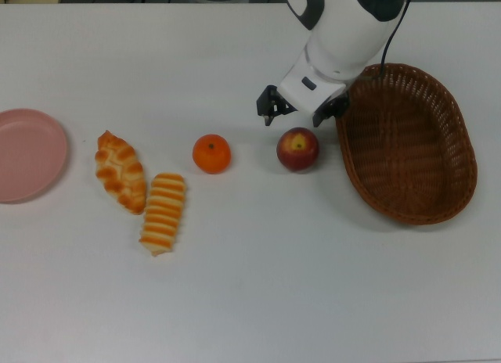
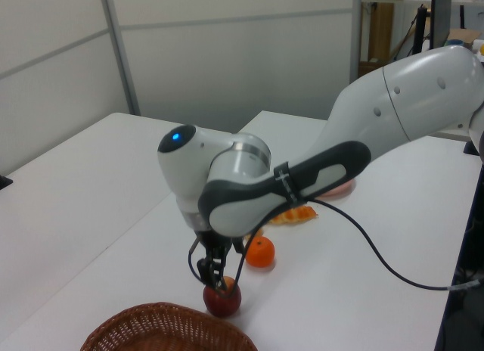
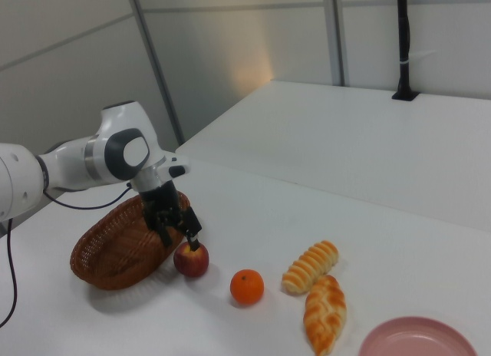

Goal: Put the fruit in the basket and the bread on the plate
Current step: 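Lower the gripper onto the red apple and close on it, then carry the apple into the wicker basket and open the gripper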

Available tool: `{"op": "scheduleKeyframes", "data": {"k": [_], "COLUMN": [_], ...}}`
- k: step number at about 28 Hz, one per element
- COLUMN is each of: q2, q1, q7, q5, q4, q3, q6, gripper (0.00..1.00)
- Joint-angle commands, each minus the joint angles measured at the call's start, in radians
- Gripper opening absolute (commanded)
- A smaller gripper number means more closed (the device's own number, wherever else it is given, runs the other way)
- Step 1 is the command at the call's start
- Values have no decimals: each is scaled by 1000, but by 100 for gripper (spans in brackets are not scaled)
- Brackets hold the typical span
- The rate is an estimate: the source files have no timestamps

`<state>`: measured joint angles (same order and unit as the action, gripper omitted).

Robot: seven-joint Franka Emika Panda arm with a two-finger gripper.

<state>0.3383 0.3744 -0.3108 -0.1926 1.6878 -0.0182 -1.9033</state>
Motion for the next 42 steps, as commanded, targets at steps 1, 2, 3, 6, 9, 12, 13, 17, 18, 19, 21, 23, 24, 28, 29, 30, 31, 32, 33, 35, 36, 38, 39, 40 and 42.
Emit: {"op": "scheduleKeyframes", "data": {"k": [1,2,3,6,9,12,13,17,18,19,21,23,24,28,29,30,31,32,33,35,36,38,39,40,42], "q2": [5,14,31,50,68,71,79,93,106,113,125,139,143,145,145,145,145,145,145,143,143,142,137,128,113], "q1": [26,26,28,35,51,51,51,51,49,49,49,44,40,34,29,29,28,26,24,24,24,23,23,23,23], "q7": [-70,-73,-77,-82,-91,-91,-93,-93,-99,-102,-105,-106,-106,-105,-105,-106,-108,-108,-108,-108,-108,-108,-108,-110,-110], "q5": [-39,-41,-44,-44,-45,-45,-45,-44,-44,-45,-54,-65,-67,-68,-68,-67,-67,-67,-65,-65,-65,-64,-62,-57,-53], "q4": [43,39,35,24,21,21,21,12,0,-2,-11,-20,-23,-23,-23,-23,-23,-25,-25,-33,-34,-37,-37,-37,-39], "q3": [6,6,6,6,6,6,6,9,12,14,17,17,20,20,20,20,20,20,20,20,20,20,20,20,20], "q6": [-57,-57,-59,-59,-59,-65,-78,-89,-91,-91,-92,-92,-92,-100,-112,-117,-118,-119,-119,-119,-119,-117,-115,-111,-108], "gripper": [100,100,100,100,100,100,100,100,100,100,100,100,100,96,68,45,22,1,0,0,0,0,0,0,0]}}
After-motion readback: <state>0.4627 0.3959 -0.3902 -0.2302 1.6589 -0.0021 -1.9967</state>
